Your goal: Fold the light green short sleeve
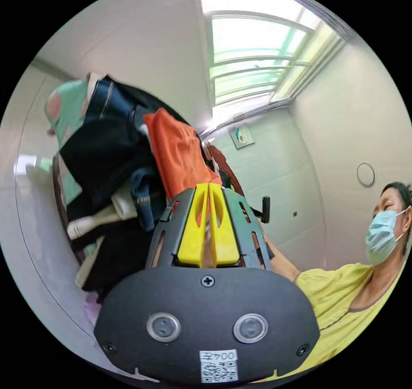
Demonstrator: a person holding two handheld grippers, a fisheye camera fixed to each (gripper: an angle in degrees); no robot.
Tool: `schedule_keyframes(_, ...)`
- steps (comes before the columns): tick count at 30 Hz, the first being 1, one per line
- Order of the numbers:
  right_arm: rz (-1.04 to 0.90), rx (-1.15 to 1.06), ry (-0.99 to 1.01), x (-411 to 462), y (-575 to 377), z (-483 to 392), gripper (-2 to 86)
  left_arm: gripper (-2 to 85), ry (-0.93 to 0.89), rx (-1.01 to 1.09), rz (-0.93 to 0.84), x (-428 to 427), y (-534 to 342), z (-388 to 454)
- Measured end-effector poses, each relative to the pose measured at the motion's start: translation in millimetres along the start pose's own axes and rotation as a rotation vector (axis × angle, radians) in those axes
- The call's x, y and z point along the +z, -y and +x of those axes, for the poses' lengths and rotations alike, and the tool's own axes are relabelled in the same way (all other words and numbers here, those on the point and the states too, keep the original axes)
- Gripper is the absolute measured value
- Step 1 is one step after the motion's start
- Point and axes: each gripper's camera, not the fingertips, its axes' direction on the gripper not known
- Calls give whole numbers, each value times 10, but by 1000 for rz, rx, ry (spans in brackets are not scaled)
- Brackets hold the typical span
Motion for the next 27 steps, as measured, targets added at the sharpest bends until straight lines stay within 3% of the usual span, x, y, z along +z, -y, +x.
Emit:
schedule_keyframes(3, -88, -62, -95, 402, 120, -316, 190, 2, 301, 54, -139, 614, 121, 32)
schedule_keyframes(6, -123, -64, -251, 684, 234, -563, 97, 2, 357, 118, -108, 661, -88, 361)
schedule_keyframes(7, -106, -45, -252, 681, 235, -593, 60, 2, 395, 231, -91, 620, -270, 707)
schedule_keyframes(11, -18, 2, -221, 458, -110, -638, 53, 3, 484, 673, -142, 462, -1333, 1935)
schedule_keyframes(15, 83, 137, -247, 53, -1166, -659, 52, 4, 505, 987, -327, 557, -2692, 2813)
schedule_keyframes(18, 110, 277, -282, -161, -2210, -753, 51, 5, 458, 1086, -387, 664, -3337, 3236)
schedule_keyframes(27, -166, 748, -299, 93, -5001, -1405, 56, 7, 444, 1674, -630, 1664, -5380, 4702)
